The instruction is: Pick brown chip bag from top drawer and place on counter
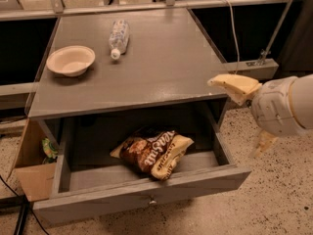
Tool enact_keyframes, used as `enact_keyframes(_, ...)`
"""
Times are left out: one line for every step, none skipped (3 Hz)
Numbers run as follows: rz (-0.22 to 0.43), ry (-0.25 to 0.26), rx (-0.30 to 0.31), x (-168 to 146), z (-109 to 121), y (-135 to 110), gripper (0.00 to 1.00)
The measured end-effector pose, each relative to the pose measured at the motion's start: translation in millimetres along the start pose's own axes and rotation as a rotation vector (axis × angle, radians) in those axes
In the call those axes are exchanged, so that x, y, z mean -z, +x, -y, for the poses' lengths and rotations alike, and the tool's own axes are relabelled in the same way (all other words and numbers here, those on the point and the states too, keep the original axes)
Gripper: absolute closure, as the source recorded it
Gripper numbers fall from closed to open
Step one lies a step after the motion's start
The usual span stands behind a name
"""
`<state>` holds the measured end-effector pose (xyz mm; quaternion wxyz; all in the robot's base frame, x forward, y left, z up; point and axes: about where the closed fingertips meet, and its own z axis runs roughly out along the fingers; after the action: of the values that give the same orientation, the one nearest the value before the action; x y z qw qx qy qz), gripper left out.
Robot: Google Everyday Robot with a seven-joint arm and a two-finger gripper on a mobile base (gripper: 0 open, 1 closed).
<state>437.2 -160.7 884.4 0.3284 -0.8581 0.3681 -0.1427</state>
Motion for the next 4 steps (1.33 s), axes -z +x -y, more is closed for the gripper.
enact_keyframes(0.012, 0.044, 0.064, -36, -5, -3, 0.00)
enact_keyframes(0.021, 0.078, 0.084, -63, -6, -1, 0.00)
enact_keyframes(0.048, 0.093, 0.093, -90, -9, -2, 0.00)
enact_keyframes(0.091, 0.068, 0.109, -114, -26, -14, 0.00)
